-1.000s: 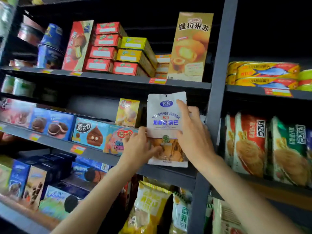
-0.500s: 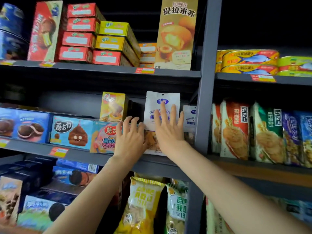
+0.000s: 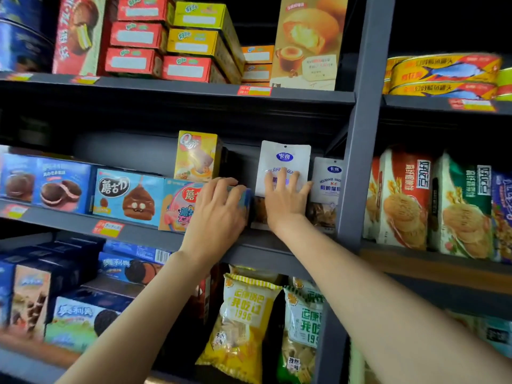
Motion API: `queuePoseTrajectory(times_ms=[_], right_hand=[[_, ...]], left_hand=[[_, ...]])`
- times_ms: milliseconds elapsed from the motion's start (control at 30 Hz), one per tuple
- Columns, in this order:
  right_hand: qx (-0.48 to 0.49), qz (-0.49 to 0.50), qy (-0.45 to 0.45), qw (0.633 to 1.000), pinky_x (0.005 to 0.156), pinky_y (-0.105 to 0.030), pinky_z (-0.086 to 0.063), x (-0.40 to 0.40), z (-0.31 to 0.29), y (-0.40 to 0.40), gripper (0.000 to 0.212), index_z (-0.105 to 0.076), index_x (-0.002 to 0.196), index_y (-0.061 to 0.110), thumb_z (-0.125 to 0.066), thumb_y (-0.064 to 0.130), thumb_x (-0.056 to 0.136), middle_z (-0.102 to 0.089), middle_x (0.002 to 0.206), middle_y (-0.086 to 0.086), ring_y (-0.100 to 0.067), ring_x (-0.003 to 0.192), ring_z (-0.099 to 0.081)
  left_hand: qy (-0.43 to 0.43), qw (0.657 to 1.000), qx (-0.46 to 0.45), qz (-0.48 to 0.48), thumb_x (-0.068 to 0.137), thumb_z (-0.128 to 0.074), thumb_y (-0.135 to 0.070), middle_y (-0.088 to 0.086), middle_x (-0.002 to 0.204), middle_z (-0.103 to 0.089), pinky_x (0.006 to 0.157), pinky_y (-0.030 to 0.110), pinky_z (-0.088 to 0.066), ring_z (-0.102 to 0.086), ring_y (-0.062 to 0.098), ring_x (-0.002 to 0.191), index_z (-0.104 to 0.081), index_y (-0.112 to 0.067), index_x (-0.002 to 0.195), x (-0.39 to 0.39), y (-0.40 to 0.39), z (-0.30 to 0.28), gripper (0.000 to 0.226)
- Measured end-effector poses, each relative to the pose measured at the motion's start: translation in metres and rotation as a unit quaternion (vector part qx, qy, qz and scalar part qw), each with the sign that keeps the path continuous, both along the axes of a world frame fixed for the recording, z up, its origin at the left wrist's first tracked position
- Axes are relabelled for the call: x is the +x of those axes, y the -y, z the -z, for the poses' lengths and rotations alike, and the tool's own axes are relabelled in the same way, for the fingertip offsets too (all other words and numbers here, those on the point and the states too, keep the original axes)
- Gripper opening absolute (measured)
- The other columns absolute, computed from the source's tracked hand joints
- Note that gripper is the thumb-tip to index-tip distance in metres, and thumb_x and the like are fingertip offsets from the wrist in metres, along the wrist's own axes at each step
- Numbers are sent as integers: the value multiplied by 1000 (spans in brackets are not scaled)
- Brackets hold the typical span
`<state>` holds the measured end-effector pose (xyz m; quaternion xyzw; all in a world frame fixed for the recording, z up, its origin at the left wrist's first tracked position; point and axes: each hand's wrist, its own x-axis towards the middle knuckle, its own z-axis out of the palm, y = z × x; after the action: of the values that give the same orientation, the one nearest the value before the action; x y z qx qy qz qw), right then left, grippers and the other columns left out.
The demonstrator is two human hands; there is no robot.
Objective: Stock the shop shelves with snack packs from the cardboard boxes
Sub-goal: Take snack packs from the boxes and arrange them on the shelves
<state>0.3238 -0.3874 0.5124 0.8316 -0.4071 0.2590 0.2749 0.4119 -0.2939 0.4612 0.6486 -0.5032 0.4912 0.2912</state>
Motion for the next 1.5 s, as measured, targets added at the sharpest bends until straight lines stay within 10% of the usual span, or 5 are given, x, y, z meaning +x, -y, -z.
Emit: queuePoseTrajectory(times_ms=[467, 633, 900, 1200, 1500], right_hand=[[156, -577, -54, 800, 96, -50, -40, -67, 246, -183, 46, -49, 126, 6, -56, 18, 82, -42, 130, -18, -39, 118, -41], [370, -506, -401, 668, 108, -44, -29, -95, 422, -244, 50, -37, 137, 15, -54, 26, 91, -22, 144, -11, -33, 134, -21], [429, -564, -438, 553, 108, -41, -31, -158, 575, -336, 46, -38, 136, 4, -46, 8, 91, -31, 142, -16, -32, 131, -29], [589, -344, -405, 609, 110, -44, -29, -145, 692, -401, 90, 14, 149, 26, -55, 10, 93, 17, 156, -15, -39, 143, -6], [639, -304, -273, 652, 99, -42, -40, -151, 690, -404, 110, 11, 149, 30, -72, 7, 80, -36, 142, -18, -35, 126, -39]], left_hand=[[-326, 921, -88, -193, 73, -38, -21, 17, 115, -53, 88, 40, -32, -47, 33, 105, -56, -5, 107, -78, -217, 257, 42], [-501, 789, 54, -351, 73, -45, -20, 19, 111, -54, 83, 47, -39, -51, 38, 100, -56, -9, 110, -162, -331, 412, 40], [-678, 571, 189, -423, 82, -56, -14, 14, 119, -49, 87, 48, -42, -52, 37, 110, -52, -8, 119, -268, -423, 542, 38], [-707, 553, 182, -402, 88, -50, -17, 6, 118, -45, 92, 44, -36, -47, 29, 114, -47, -12, 122, -292, -464, 609, 35], [-743, 569, 122, -332, 88, -50, -13, 7, 116, -48, 89, 35, -41, -50, 25, 108, -48, -8, 121, -275, -467, 598, 33]])
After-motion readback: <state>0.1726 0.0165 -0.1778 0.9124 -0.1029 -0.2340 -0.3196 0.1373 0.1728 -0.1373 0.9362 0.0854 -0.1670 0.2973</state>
